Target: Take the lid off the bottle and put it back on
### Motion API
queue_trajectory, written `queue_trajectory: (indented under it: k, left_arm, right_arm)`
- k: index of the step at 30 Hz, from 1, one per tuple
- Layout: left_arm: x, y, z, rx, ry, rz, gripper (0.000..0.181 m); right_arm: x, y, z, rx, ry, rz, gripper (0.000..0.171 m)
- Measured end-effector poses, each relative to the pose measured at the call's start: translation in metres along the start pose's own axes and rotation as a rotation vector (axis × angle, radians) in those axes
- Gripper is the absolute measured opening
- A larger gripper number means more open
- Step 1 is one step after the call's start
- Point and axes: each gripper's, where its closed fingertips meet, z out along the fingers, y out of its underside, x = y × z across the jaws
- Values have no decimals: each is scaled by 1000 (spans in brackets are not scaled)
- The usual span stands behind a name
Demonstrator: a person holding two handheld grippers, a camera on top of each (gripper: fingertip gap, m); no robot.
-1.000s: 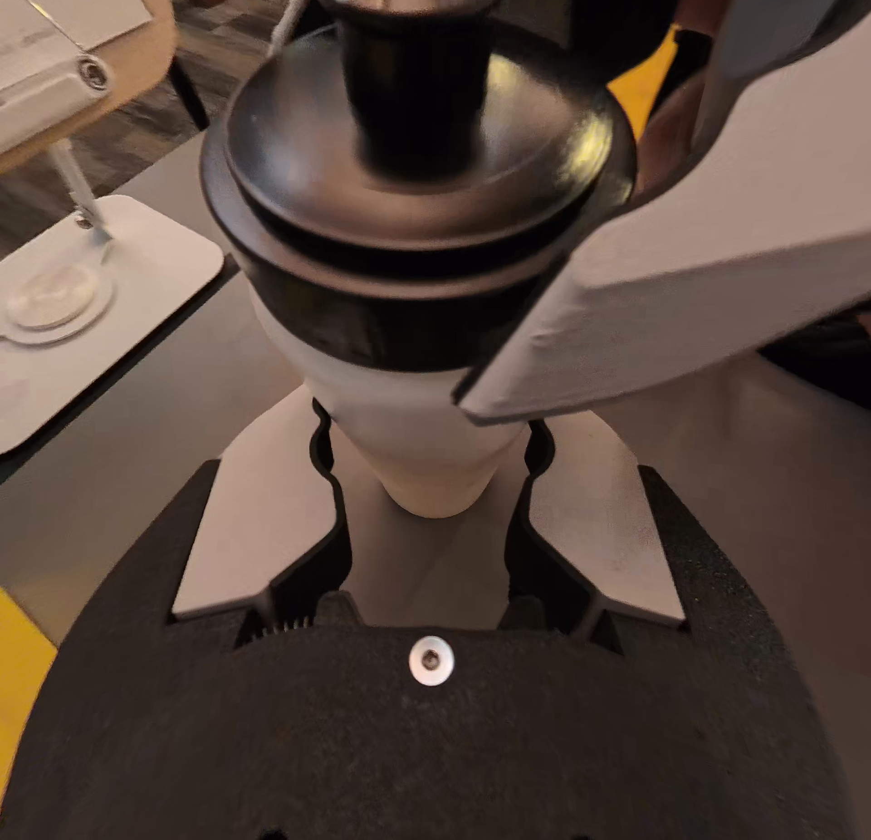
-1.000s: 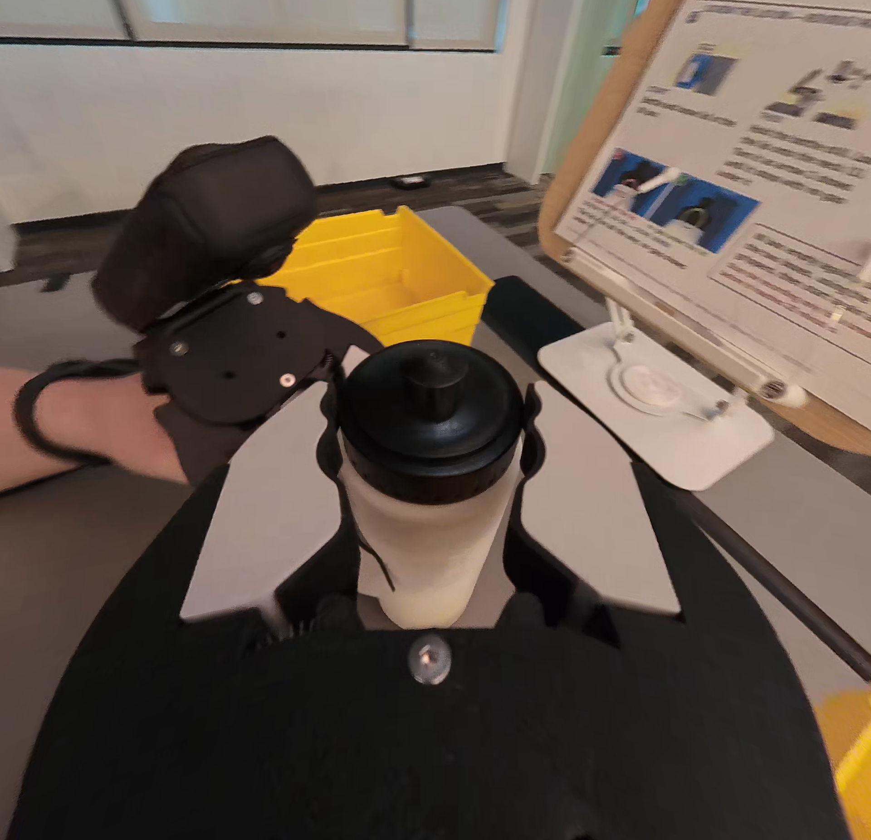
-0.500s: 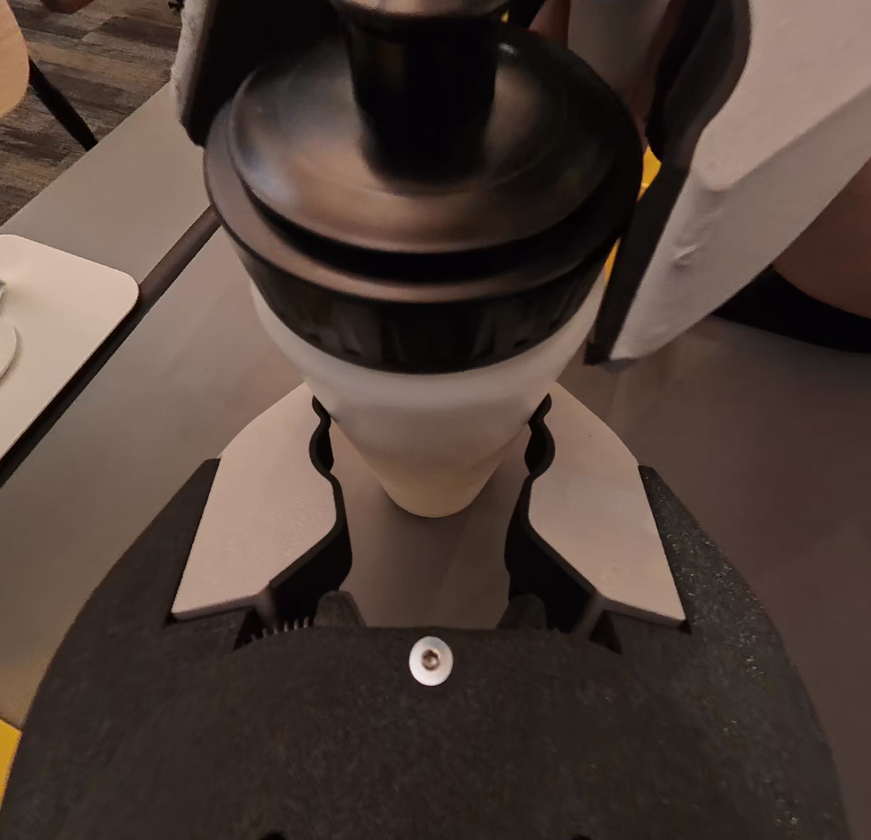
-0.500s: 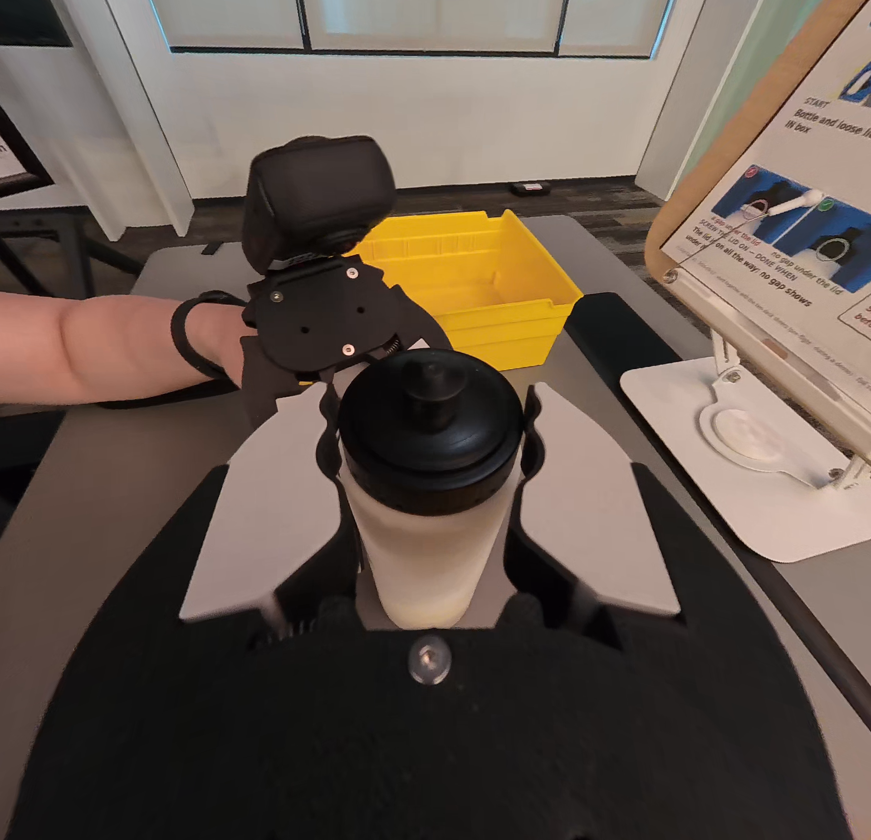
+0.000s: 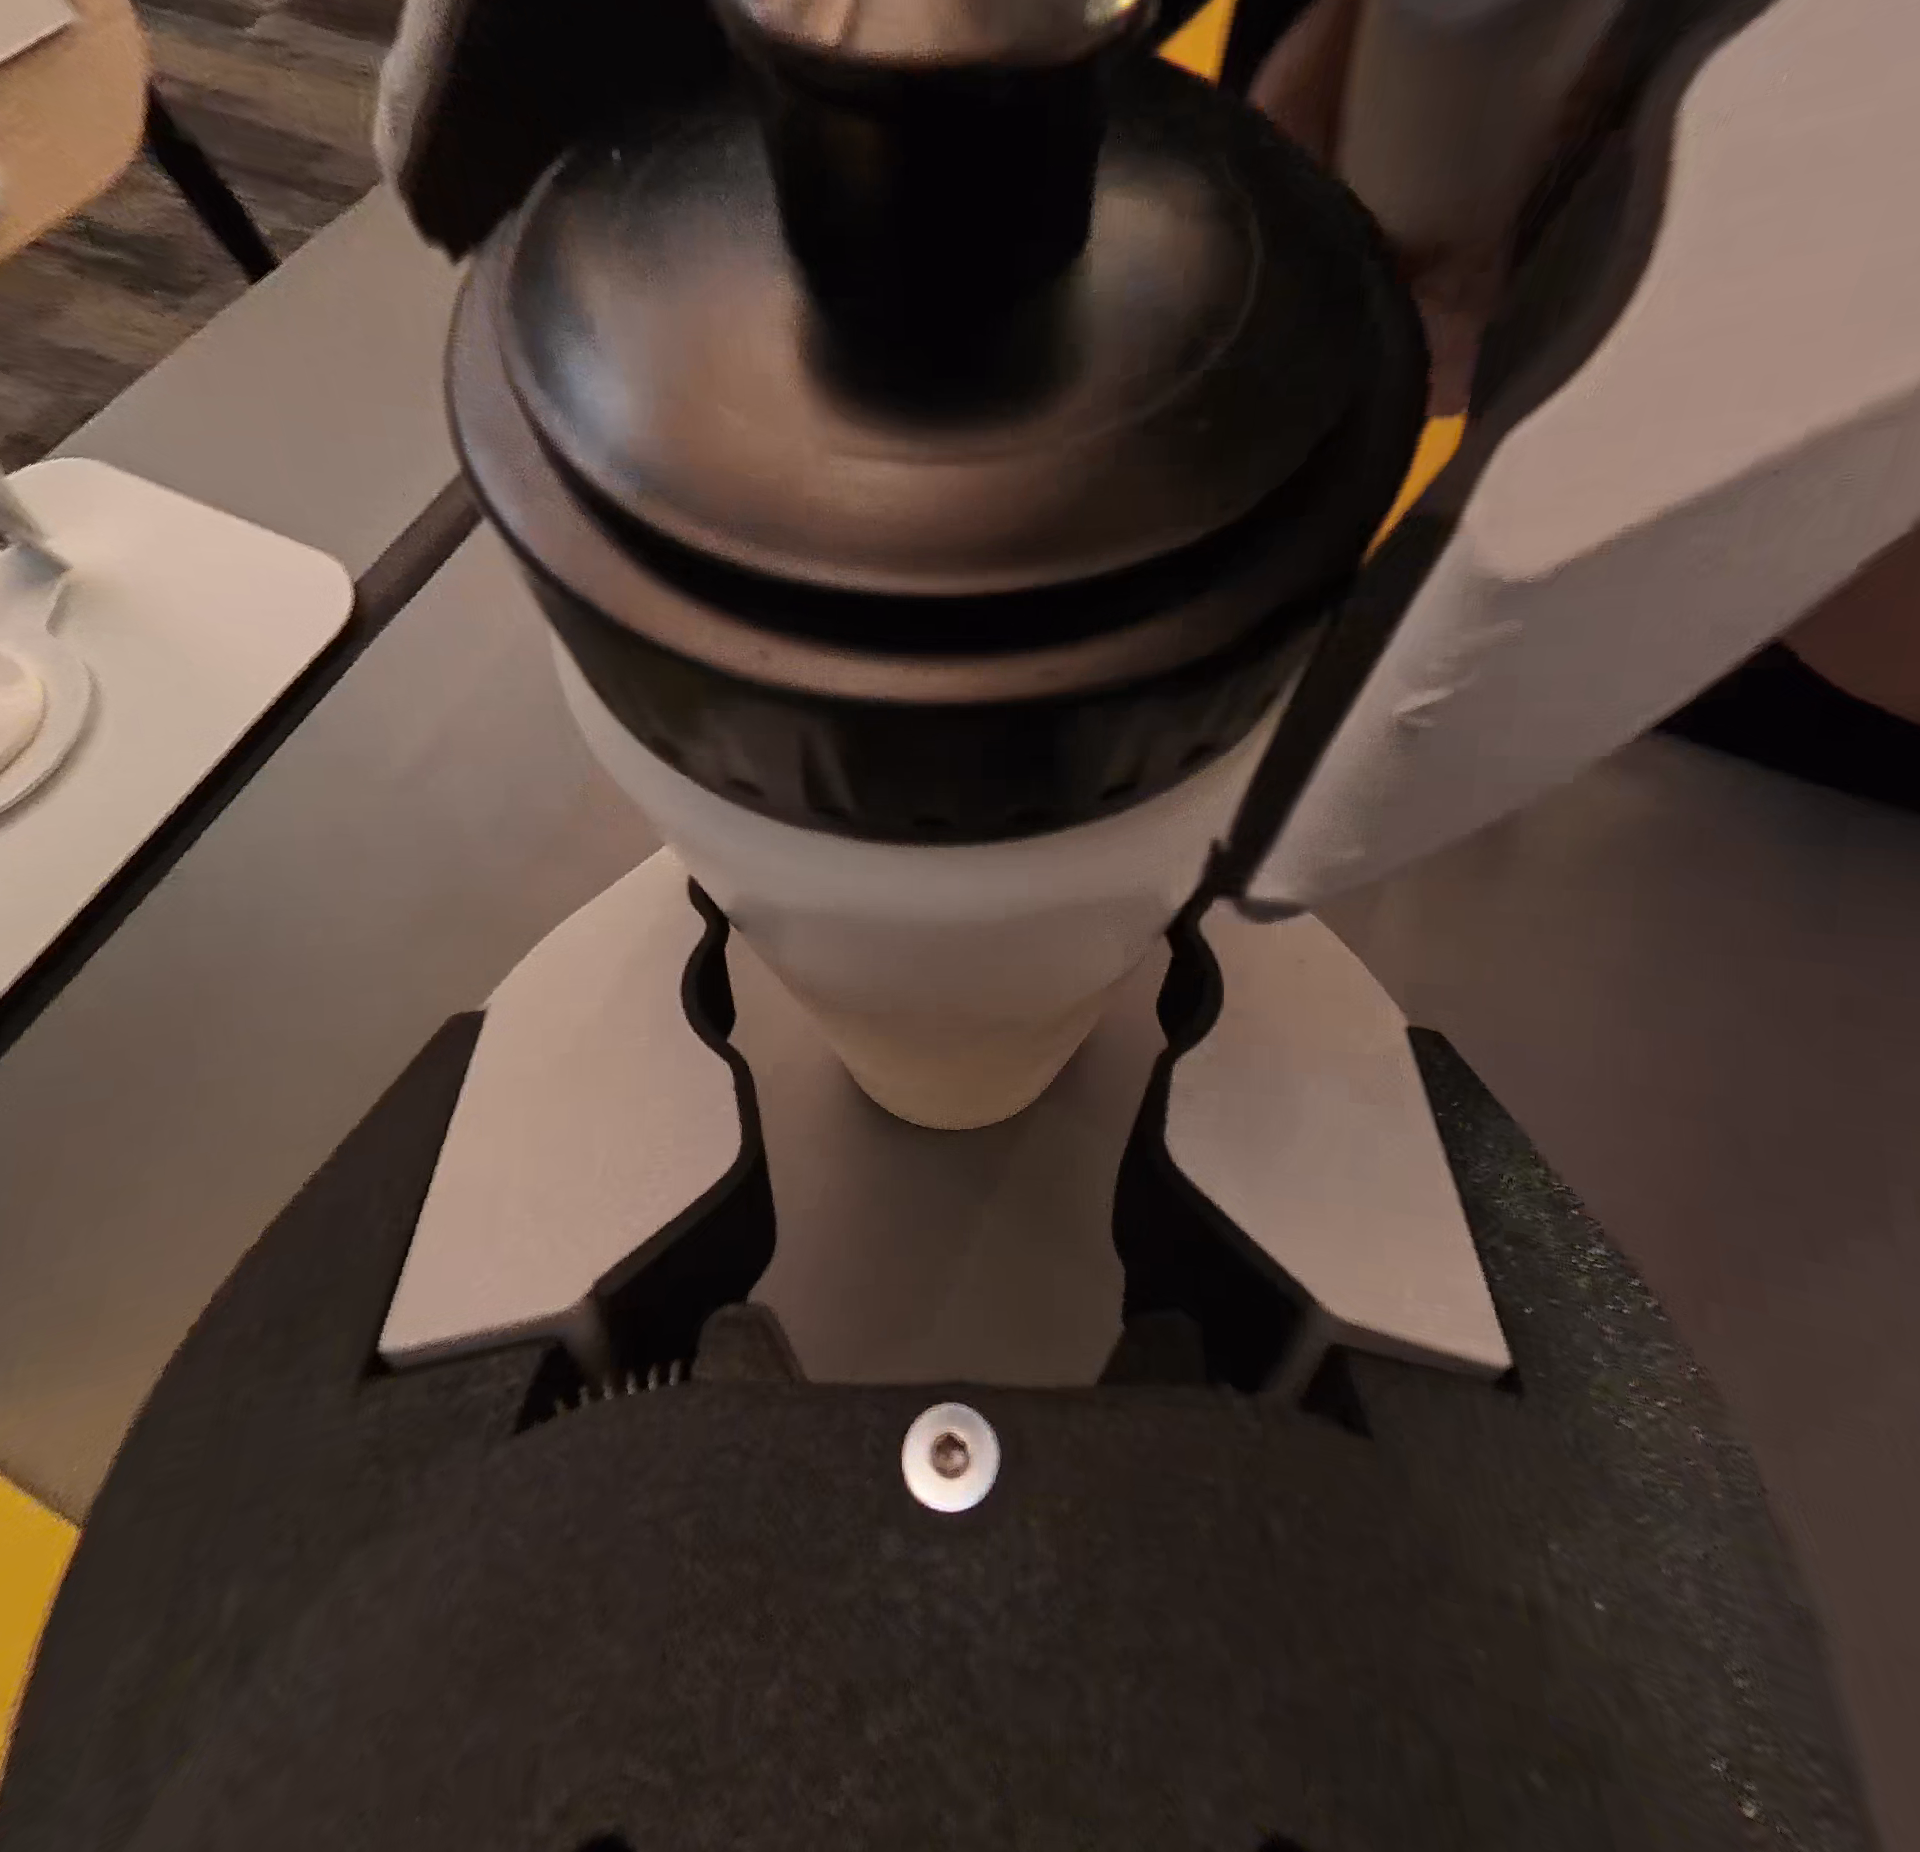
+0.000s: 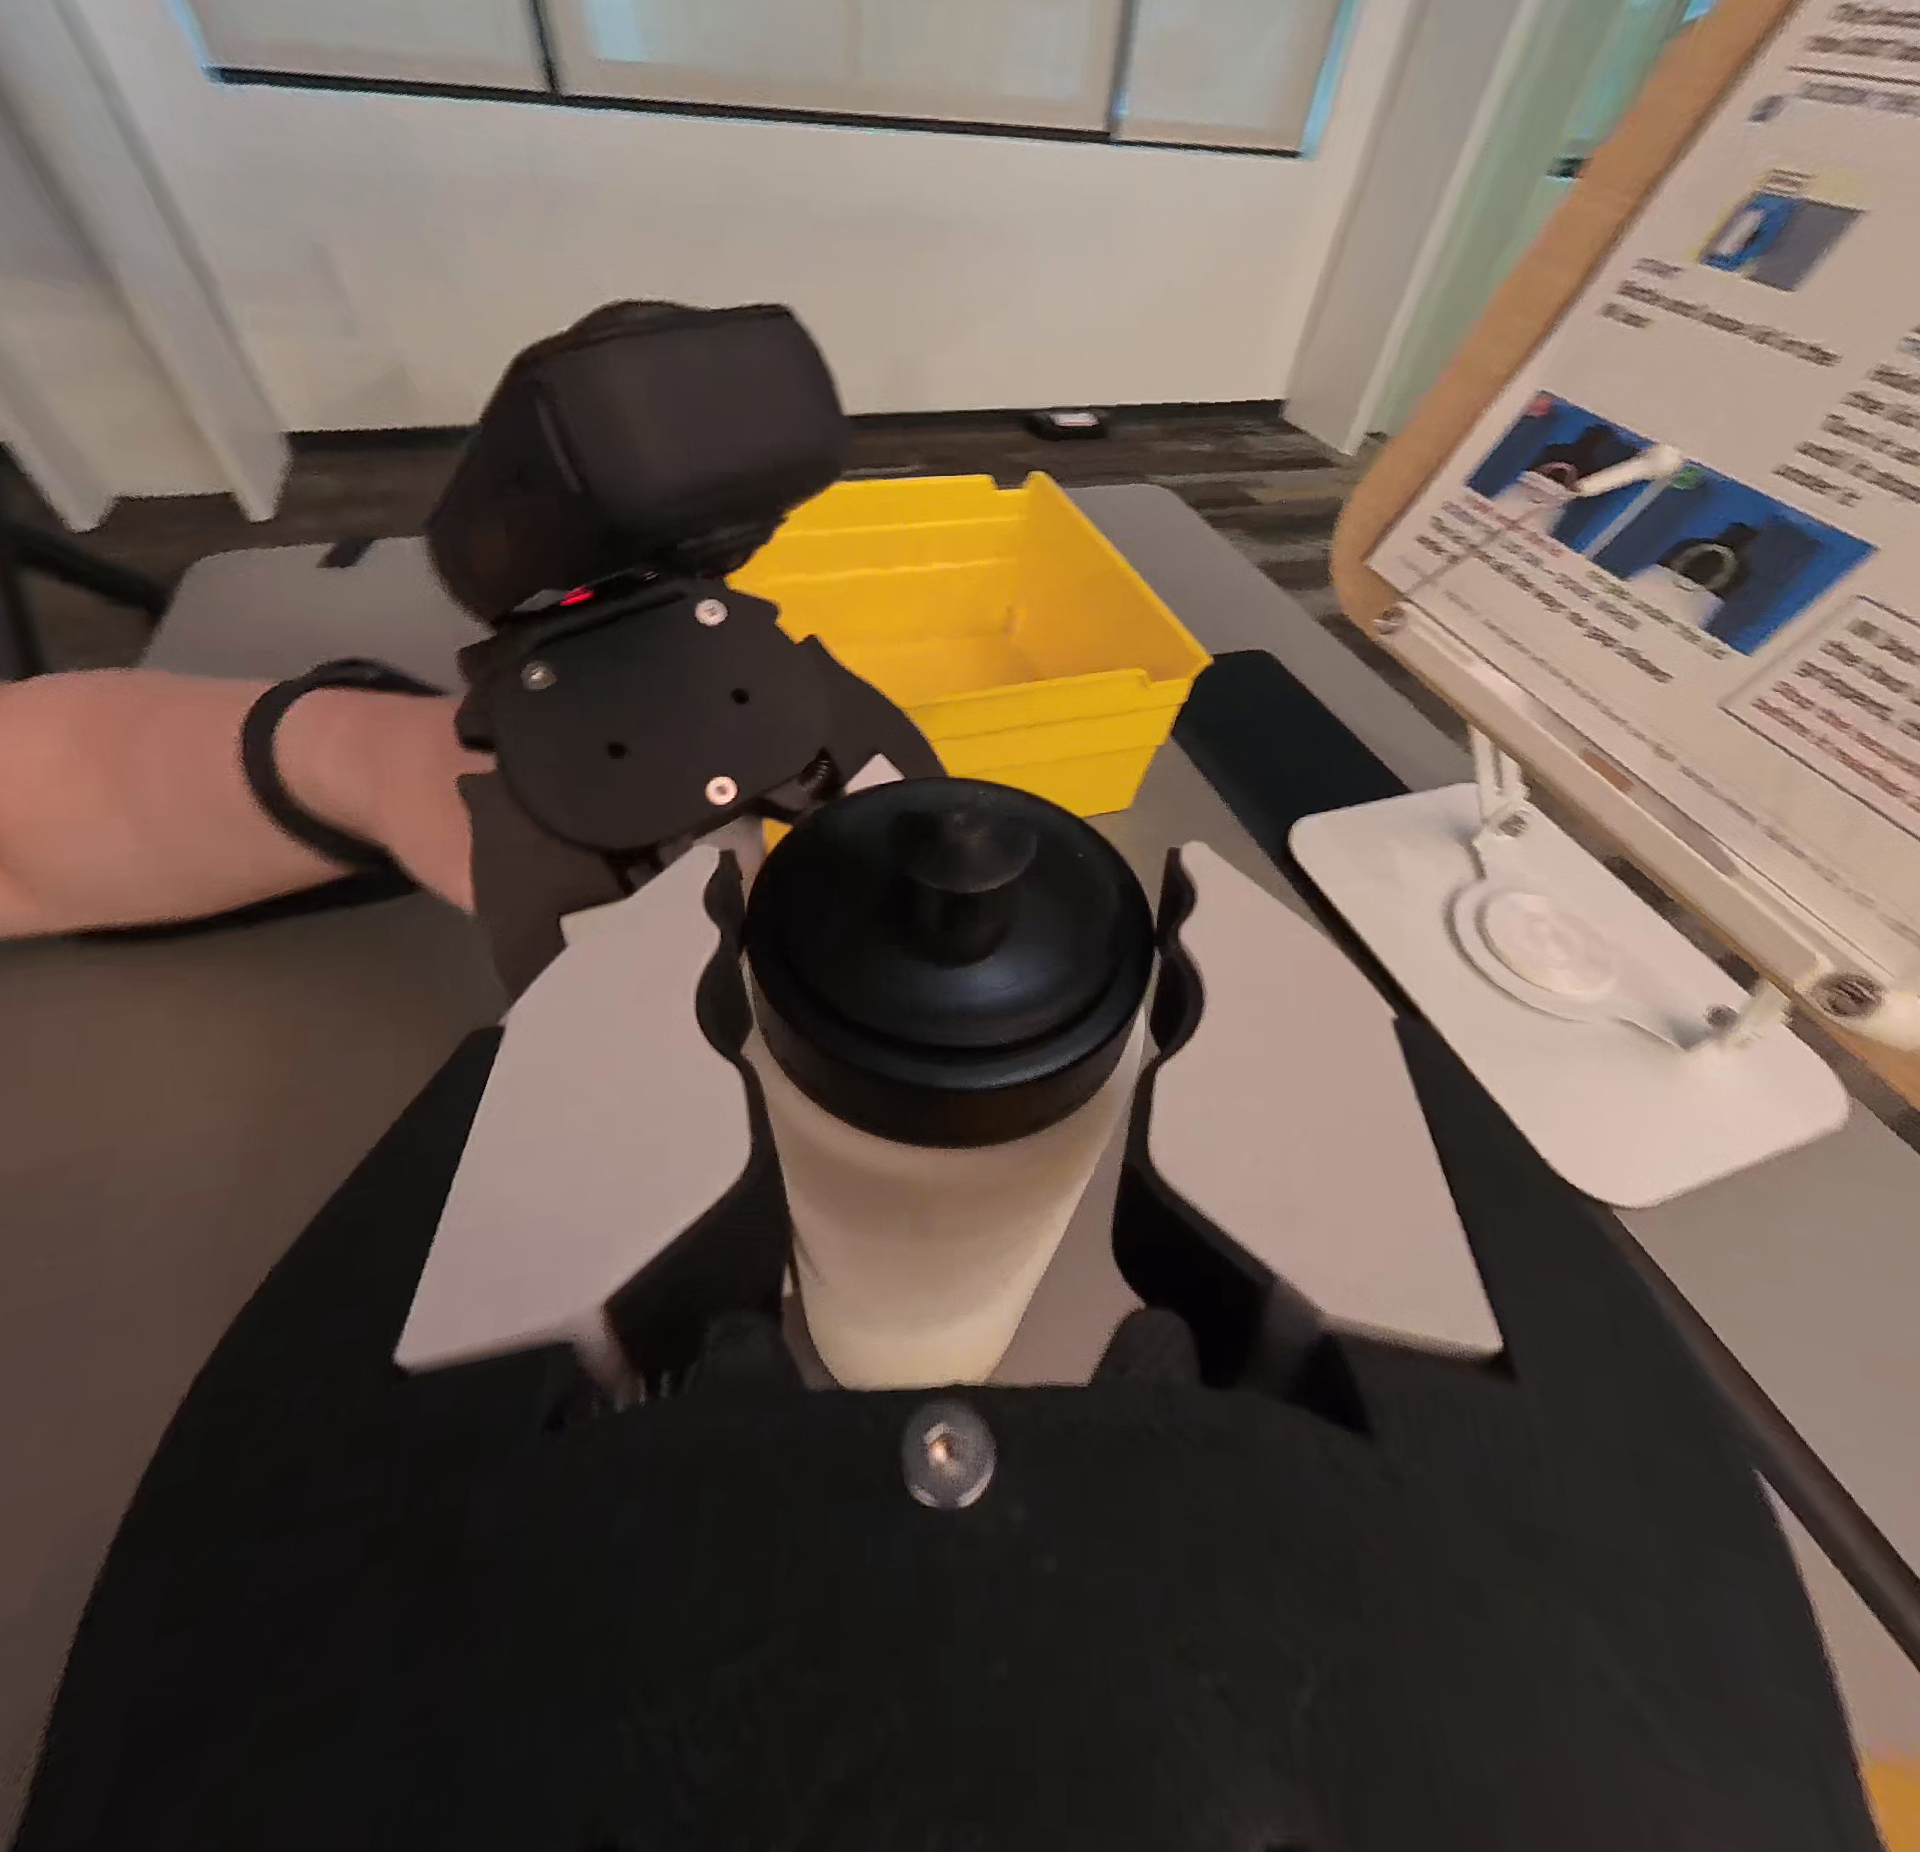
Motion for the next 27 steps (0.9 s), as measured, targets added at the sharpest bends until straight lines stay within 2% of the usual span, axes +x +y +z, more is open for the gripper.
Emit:
queue_trajectory:
  k: [2,5,11,13,15,20,23,27]
  left_arm:
    - [9,0,0,0,51,39,81]
    - [9,1,-1,-12,54,38,81]
    - [-11,-1,2,10,-119,-66,81]
    - [-12,-1,1,2,-128,-71,81]
    - [-10,0,0,-2,-98,-47,81]
    - [5,1,-1,-15,28,22,81]
    - [15,2,-2,-24,87,70,81]
    - [9,3,-4,-39,53,38,81]
  right_arm:
    - [-8,1,-3,6,-80,-12,78]
    - [-10,1,0,2,-72,-9,78]
    - [13,0,8,18,205,77,78]
    - [14,-1,9,16,256,66,78]
    - [10,-1,9,-10,220,44,78]
    - [-4,5,0,-50,-5,-47,80]
    - [-16,2,-1,-3,-94,-79,79]
    - [-12,0,6,-2,-23,-37,79]
